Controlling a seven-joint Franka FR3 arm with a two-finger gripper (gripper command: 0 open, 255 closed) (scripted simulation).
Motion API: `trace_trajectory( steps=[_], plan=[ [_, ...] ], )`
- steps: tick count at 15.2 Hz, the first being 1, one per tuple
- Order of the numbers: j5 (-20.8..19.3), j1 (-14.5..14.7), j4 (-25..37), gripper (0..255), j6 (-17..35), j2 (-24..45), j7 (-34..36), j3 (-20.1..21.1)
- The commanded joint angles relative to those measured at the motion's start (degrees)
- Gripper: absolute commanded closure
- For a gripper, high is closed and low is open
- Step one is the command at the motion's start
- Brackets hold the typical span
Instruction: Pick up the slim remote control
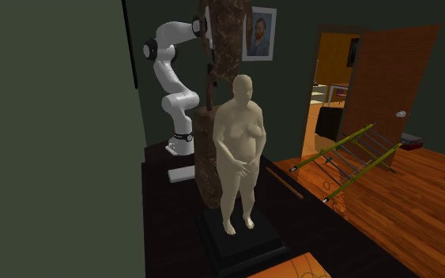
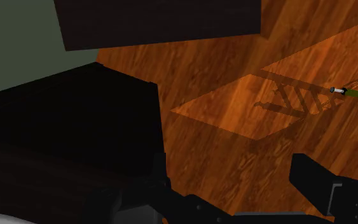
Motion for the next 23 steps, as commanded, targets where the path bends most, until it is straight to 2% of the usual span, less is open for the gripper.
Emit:
trace_trajectory(
  steps=[1,7,14,19,23],
  plan=[
    [0.0,0.0,0.0,0,0.0,0.0,0.0,0.0],
    [-5.78,0.79,-3.47,0,3.66,0.94,-17.34,-9.0],
    [-11.24,2.43,-2.53,0,9.37,7.65,-37.5,-19.82],
    [-12.53,4.76,1.28,0,13.95,15.83,-52.18,-27.61],
    [-10.89,7.24,6.04,0,17.45,24.3,-64.6,-33.77]
  ],
)
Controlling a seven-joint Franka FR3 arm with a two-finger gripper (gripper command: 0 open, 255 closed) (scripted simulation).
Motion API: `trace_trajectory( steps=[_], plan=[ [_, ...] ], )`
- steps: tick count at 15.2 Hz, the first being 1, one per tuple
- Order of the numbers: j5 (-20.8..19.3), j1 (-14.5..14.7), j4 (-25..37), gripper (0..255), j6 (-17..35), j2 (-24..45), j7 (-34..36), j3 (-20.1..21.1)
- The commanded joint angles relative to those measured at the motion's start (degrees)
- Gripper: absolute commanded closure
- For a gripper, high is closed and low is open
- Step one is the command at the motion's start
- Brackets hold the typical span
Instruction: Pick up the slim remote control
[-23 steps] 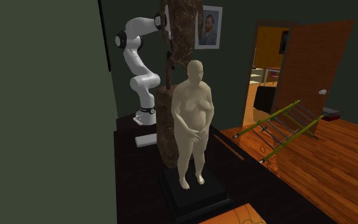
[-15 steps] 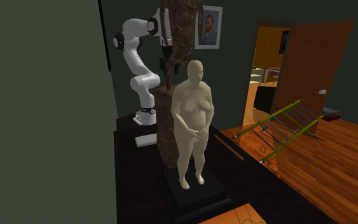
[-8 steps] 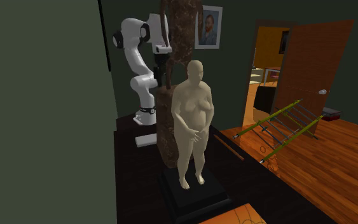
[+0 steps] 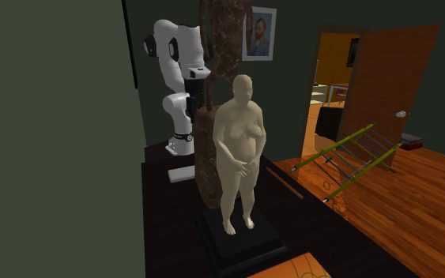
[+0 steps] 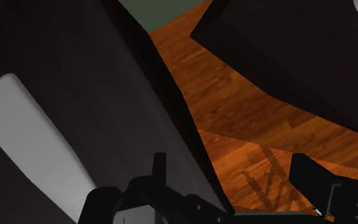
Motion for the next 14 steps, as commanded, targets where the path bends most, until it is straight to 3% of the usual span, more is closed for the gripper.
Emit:
trace_trajectory(
  steps=[1,7,10,14],
  plan=[
    [1.55,1.35,2.67,0,2.07,5.04,-6.9,-3.23],
    [11.57,2.72,13.12,0,5.21,22.06,-28.02,-9.76],
    [17.92,0.31,19.7,0,5.18,31.24,-38.2,-9.81],
    [24.42,-5.07,29.89,0,3.8,42.35,-49.08,-7.02]
  ],
)
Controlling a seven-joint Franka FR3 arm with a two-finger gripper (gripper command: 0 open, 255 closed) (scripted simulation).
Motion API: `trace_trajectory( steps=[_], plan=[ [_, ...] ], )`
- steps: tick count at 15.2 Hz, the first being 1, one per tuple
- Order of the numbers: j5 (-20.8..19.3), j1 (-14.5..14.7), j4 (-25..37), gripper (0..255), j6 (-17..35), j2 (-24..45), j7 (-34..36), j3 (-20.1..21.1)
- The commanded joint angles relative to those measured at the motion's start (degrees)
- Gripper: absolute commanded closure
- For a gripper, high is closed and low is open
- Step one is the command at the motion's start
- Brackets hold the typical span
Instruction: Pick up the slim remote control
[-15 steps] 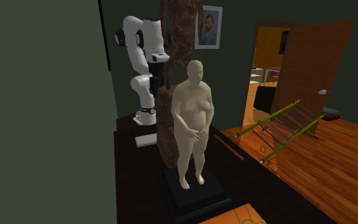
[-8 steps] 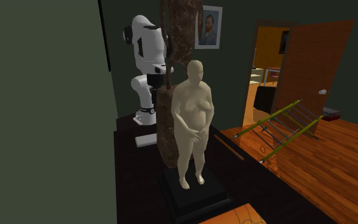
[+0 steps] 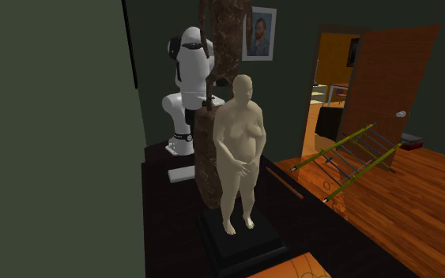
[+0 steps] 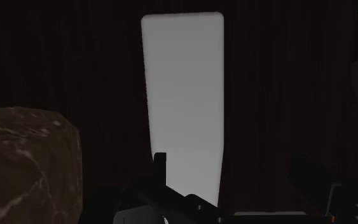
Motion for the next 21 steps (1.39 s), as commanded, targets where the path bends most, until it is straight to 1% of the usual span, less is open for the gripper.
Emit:
trace_trajectory(
  steps=[1,2,9,11,12,21],
  plan=[
    [2.59,-2.68,5.27,0,-0.94,5.09,-4.96,1.67],
    [2.64,-2.88,5.52,0,-0.98,5.28,-5.11,1.85],
    [4.18,-3.17,2.14,0,3.9,7.18,-6.1,2.74],
    [4.18,-3.17,2.14,0,3.9,7.18,-6.1,2.74],
    [4.22,-3.19,2.25,255,3.87,7.27,-6.08,2.77],
    [4.18,-3.17,2.14,255,3.9,7.18,-6.1,2.74]
  ],
)
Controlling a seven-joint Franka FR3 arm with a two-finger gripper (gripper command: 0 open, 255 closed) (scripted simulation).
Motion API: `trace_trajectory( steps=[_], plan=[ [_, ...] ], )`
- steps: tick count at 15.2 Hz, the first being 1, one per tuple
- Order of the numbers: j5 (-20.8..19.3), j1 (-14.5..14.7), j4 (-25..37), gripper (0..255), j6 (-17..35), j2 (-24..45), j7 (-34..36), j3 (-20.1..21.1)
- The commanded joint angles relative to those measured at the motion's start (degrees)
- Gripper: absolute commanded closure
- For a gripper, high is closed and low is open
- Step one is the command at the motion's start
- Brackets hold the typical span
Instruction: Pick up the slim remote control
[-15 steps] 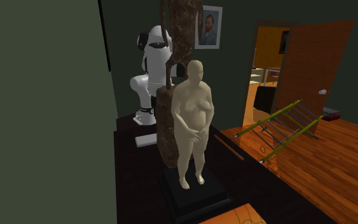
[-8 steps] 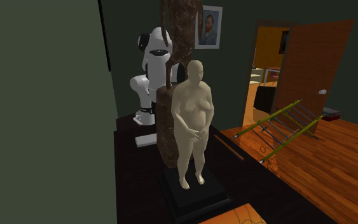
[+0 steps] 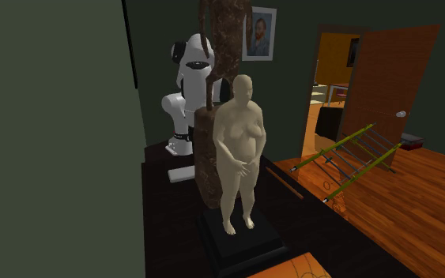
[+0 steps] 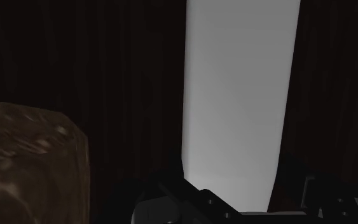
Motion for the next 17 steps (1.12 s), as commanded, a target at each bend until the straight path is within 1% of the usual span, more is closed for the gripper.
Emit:
trace_trajectory(
  steps=[1,15,17],
  plan=[
    [-0.22,0.03,0.33,255,-0.56,-0.22,0.09,-0.12],
    [-2.6,0.11,7.53,255,-9.92,-3.05,1.69,-1.43],
    [-2.61,0.11,7.62,255,-10.03,-3.07,1.7,-1.44]
  ],
)
